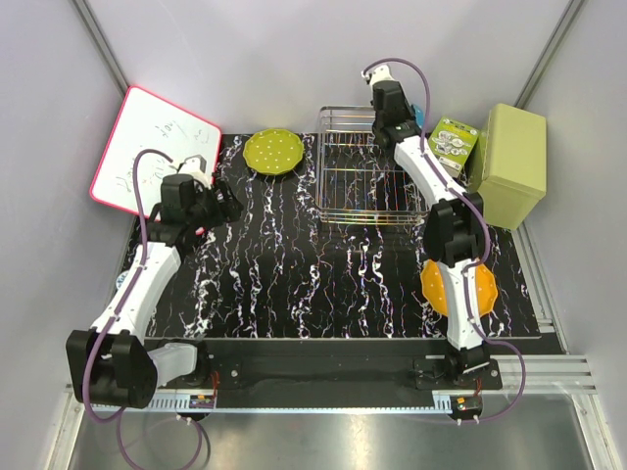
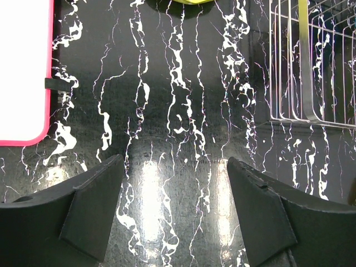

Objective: Load the plates into the dish rack

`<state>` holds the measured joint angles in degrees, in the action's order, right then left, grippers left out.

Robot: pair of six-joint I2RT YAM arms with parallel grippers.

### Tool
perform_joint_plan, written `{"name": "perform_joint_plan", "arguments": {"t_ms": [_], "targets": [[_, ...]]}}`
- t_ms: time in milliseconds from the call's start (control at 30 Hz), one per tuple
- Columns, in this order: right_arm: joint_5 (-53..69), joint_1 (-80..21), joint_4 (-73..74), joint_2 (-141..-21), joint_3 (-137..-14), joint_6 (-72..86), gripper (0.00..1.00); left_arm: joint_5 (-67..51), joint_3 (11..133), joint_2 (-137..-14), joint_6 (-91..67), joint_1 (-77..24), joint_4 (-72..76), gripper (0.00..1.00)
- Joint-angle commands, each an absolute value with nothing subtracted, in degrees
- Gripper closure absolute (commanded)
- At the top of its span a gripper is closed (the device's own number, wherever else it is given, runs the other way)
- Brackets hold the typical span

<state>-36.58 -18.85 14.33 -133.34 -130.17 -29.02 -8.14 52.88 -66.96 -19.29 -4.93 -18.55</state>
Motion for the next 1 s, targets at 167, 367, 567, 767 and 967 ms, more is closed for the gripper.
{"name": "perform_joint_plan", "arguments": {"t_ms": [167,367,567,767,967], "targets": [[-39.64,-19.07,7.11,-133.15,-131.05,-30.42,1.00,-8.70,52.38,-66.44,-19.42,-4.31,-14.85,0.20],[-39.81,-19.07,10.19,-134.03,-130.78,-26.64,1.00,-8.96,53.17,-67.94,-19.51,-4.31,-14.68,0.18],[-40.60,-18.72,10.28,-133.51,-129.03,-24.53,0.80,-8.88,56.60,-71.80,-18.72,-4.22,-16.17,0.18],[-40.43,-18.37,10.11,-132.54,-128.41,-25.05,0.61,-9.05,57.66,-72.33,-18.81,-4.22,-16.70,0.18],[-40.25,-18.37,9.32,-129.91,-126.39,-26.80,0.36,-9.32,58.88,-74.79,-16.19,-4.22,-15.73,0.16]]}}
